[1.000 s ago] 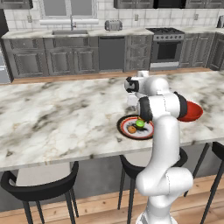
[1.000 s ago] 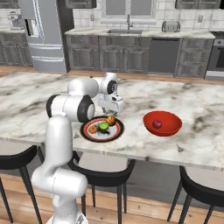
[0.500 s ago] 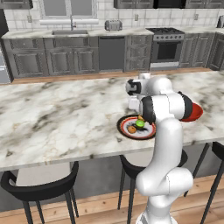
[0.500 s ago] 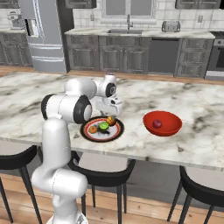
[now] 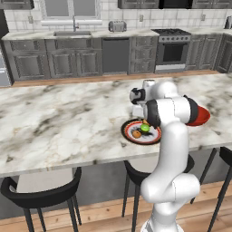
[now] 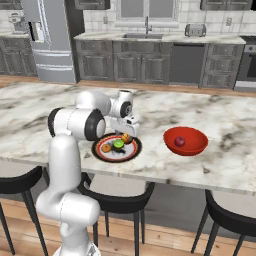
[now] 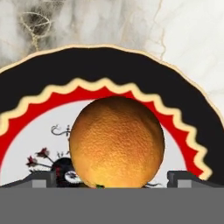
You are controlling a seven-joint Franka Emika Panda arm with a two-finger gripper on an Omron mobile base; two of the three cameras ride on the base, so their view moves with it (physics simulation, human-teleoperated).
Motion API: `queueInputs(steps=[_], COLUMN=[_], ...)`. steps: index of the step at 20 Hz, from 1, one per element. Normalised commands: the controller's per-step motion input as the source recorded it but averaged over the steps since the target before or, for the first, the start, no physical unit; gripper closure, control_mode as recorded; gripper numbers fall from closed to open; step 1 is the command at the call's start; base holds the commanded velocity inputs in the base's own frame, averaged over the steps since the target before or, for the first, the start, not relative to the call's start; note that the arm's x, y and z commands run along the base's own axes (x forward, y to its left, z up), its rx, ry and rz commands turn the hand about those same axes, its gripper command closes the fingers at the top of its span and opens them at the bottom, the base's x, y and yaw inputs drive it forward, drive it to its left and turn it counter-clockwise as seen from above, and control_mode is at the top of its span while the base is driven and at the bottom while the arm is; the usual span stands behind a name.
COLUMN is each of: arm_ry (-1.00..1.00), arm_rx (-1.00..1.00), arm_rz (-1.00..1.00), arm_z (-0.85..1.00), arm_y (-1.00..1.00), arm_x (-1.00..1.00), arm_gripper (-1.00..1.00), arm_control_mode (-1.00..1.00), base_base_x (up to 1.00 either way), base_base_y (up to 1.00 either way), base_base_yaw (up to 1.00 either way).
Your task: Take the fruits from the plate on the dining counter and place two fruits in each bowl.
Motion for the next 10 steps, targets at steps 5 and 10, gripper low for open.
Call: queueInputs(steps=[5, 10], arm_ry=[0.0, 0.0], arm_rx=[0.0, 0.0], arm_rz=[-0.01, 0.0], arm_z=[-0.01, -0.05], arm_y=[0.0, -0.05], arm_x=[0.27, -0.03], arm_gripper=[-1.0, -1.0], arm_control_mode=[-1.0, -1.0], base_base_x=[0.0, 0.0], base_base_y=[0.0, 0.0], base_base_yaw=[0.0, 0.0])
